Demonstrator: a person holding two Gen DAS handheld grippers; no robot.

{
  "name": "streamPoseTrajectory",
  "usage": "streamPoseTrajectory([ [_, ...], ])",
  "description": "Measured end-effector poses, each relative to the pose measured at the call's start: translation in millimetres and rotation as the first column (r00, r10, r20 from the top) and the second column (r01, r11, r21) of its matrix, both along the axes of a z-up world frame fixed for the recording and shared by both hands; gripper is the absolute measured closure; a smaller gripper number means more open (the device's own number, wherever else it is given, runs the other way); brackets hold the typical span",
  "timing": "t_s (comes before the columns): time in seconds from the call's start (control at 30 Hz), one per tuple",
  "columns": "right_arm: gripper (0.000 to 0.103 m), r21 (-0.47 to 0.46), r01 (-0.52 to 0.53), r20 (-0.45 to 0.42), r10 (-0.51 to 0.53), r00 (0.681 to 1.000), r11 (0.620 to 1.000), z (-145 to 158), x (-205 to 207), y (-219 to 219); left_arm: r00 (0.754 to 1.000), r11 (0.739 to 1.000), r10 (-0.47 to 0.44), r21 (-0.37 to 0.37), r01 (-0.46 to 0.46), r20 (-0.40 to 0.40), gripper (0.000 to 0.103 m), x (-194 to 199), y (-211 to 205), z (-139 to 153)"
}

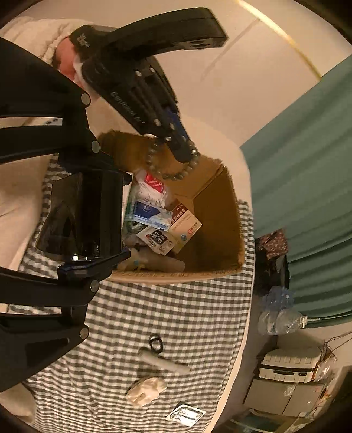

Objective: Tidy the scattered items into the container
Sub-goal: 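Carry bracelet and black pouch into the cardboard box and open both grippers, then move both grippers back over the bed toward the tube and blister pack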

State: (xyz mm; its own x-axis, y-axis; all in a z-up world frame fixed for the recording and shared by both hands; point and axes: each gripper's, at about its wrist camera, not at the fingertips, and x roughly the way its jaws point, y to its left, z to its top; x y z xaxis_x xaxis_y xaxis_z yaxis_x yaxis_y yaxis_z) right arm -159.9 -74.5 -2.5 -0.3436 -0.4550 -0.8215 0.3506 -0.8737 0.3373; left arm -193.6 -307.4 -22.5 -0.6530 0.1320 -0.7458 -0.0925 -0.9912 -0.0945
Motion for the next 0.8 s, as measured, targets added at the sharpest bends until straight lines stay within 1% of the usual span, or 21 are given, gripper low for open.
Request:
streamPoseTrajectory([
  [0.03, 0.056, 0.021, 0.002, -0.002, -0.002, 1.000, 1.000, -2, -4, -4, 1.000, 1.000, -0.001, 0.008, 0.001, 0.008, 0.092, -2, -4, -9],
  [0.13, 0.055, 0.111, 0.013, -0.047, -0.008, 0.999, 0.994, -12, -21, -20, 1.000, 1.000, -0.008, 0.007, 0.008, 0.030, 0.092, -3, -11, -26],
  [0.17, 0.055, 0.143, 0.020, -0.062, -0.011, 0.998, 0.989, -15, -29, -26, 0.999, 1.000, 0.000, 0.005, 0.000, 0.039, 0.092, -4, -13, -29],
  [0.23, 0.055, 0.177, 0.041, -0.094, -0.025, 0.995, 0.983, -17, -38, -29, 0.999, 1.000, 0.021, 0.007, -0.021, 0.031, 0.088, -2, -20, -29],
  [0.27, 0.055, 0.195, 0.057, -0.122, -0.033, 0.992, 0.979, -19, -42, -31, 1.000, 1.000, 0.026, 0.012, -0.026, 0.018, 0.078, 1, -23, -27],
  [0.3, 0.050, 0.193, 0.060, -0.131, -0.035, 0.991, 0.979, -18, -43, -31, 1.000, 0.999, 0.030, 0.017, -0.030, 0.008, 0.055, 2, -25, -24],
  [0.33, 0.036, 0.179, 0.062, -0.138, -0.037, 0.990, 0.982, -19, -46, -29, 0.999, 0.999, 0.041, 0.019, -0.040, -0.006, 0.040, 4, -26, -22],
  [0.37, 0.029, 0.156, 0.072, -0.145, -0.049, 0.988, 0.985, -20, -46, -26, 0.998, 0.998, 0.054, 0.015, -0.053, -0.021, 0.019, 8, -27, -19],
  [0.4, 0.023, 0.141, 0.081, -0.148, -0.060, 0.987, 0.987, -19, -47, -23, 0.997, 0.998, 0.063, 0.013, -0.063, -0.041, 0.016, 11, -28, -16],
  [0.47, 0.023, 0.080, 0.112, -0.158, -0.098, 0.982, 0.991, -15, -43, -11, 0.995, 0.998, 0.066, 0.002, -0.066, -0.069, 0.015, 15, -26, -9],
  [0.53, 0.023, 0.058, 0.141, -0.187, -0.127, 0.974, 0.988, -6, -33, -2, 0.994, 0.997, 0.080, -0.003, -0.080, -0.072, 0.012, 17, -23, -2],
  [0.6, 0.023, 0.089, 0.173, -0.251, -0.146, 0.957, 0.981, 1, -26, 5, 0.991, 0.994, 0.108, 0.008, -0.108, -0.076, 0.008, 22, -17, 4],
  [0.63, 0.023, 0.125, 0.193, -0.312, -0.146, 0.939, 0.973, 10, -19, 12, 0.991, 0.994, 0.111, 0.011, -0.111, -0.078, 0.007, 24, -13, 7],
  [0.7, 0.023, 0.184, 0.200, -0.379, -0.118, 0.918, 0.962, 22, -10, 21, 0.989, 0.993, 0.117, 0.006, -0.117, -0.087, 0.000, 30, -1, 15],
  [0.77, 0.023, 0.236, 0.225, -0.448, -0.099, 0.889, 0.945, 39, 2, 38, 0.983, 0.990, 0.141, 0.005, -0.142, -0.115, 0.000, 39, 13, 24],
  [0.8, 0.023, 0.245, 0.228, -0.465, -0.092, 0.881, 0.942, 45, 7, 44, 0.981, 0.990, 0.144, 0.024, -0.142, -0.127, 0.000, 43, 21, 29],
])
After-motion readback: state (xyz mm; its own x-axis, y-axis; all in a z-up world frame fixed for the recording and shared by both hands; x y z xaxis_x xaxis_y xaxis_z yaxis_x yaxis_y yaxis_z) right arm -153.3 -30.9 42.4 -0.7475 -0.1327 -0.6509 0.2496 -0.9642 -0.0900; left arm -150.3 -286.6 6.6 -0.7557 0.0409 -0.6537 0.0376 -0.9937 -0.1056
